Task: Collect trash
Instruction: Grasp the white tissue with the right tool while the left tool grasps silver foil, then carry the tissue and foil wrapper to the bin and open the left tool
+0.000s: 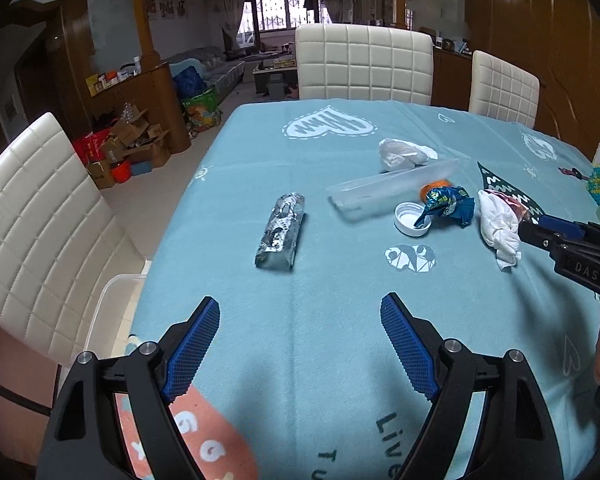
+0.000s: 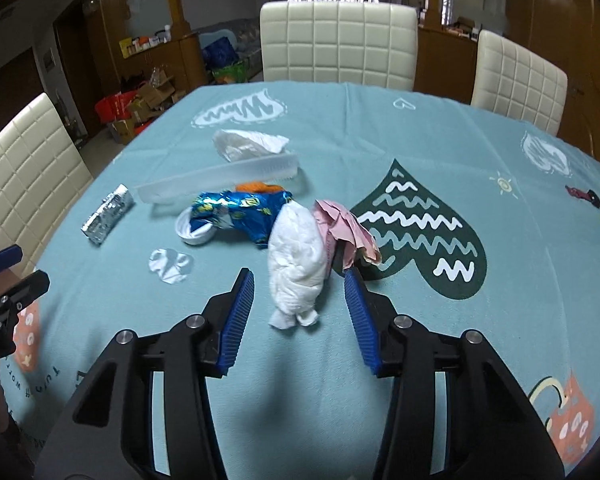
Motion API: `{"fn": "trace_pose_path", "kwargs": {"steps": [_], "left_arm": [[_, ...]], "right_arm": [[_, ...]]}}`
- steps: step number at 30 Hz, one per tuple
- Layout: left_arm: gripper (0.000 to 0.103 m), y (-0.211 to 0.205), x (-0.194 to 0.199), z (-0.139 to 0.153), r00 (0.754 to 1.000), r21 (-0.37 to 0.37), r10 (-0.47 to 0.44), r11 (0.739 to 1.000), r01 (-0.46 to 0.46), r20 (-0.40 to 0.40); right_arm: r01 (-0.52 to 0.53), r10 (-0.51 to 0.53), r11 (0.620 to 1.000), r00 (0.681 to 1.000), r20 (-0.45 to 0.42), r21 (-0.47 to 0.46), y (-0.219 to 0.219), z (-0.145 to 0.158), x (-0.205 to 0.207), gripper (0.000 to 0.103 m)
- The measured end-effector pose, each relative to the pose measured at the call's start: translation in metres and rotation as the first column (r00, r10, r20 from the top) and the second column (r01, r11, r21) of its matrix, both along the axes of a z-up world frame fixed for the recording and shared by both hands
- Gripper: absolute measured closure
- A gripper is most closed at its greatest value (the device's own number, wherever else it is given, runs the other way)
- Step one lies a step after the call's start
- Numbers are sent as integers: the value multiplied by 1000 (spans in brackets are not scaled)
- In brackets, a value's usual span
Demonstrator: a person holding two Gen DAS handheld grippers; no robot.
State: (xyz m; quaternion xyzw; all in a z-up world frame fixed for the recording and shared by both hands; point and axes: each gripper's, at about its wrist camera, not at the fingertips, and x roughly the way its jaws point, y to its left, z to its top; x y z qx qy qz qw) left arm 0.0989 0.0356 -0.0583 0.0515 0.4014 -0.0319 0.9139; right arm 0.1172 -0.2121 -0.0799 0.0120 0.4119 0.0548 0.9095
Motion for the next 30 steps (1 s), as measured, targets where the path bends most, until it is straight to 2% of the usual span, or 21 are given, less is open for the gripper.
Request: {"fn": "trace_pose_path", "kwargs": {"steps": [7, 11, 13, 14, 15, 19, 22, 23, 25, 26, 30], "left_arm": [[22, 7, 35, -16, 996, -26, 46, 998, -48, -78], [22, 8, 59, -26, 995, 42, 70, 997, -67, -72], [22, 12, 69, -31, 994, 54, 80, 996, -76, -75], [22, 14, 75, -33, 993, 54, 84, 995, -80, -77], [22, 16, 81, -35, 993, 52, 88, 995, -84, -80], [22, 20, 94, -43, 992, 30, 88, 996, -86, -90], [23, 22, 100, -53, 989, -11, 81, 996, -83, -128], [29, 24, 98, -53, 989, -30, 79, 996, -84, -121], [53, 21, 95, -50, 992, -28, 61, 997, -65, -112], [72, 19, 93, -49, 992, -28, 52, 998, -55, -114], [78, 8, 79, -44, 994, -21, 4, 1000, -6, -105]], "right_arm": [[-12, 15, 999, 998, -57, 43, -4, -21, 24, 53], [-13, 17, 999, 997, -79, 48, -2, -30, 39, 54], [-13, 18, 998, 996, -89, 57, -2, -33, 44, 54], [-12, 17, 998, 996, -90, 61, -2, -33, 45, 57], [-11, 17, 998, 996, -89, 63, -2, -33, 46, 63], [-23, 28, 998, 997, -75, 60, 2, -33, 45, 70], [-39, 41, 999, 997, -59, 35, 7, -32, 41, 72], [-43, 45, 999, 997, -56, 33, 9, -31, 40, 72], [-47, 50, 998, 997, -60, 43, 11, -29, 39, 72], [-48, 51, 998, 997, -61, 48, 11, -28, 39, 72], [-45, 49, 997, 997, -53, 68, 9, -22, 31, 71]]}}
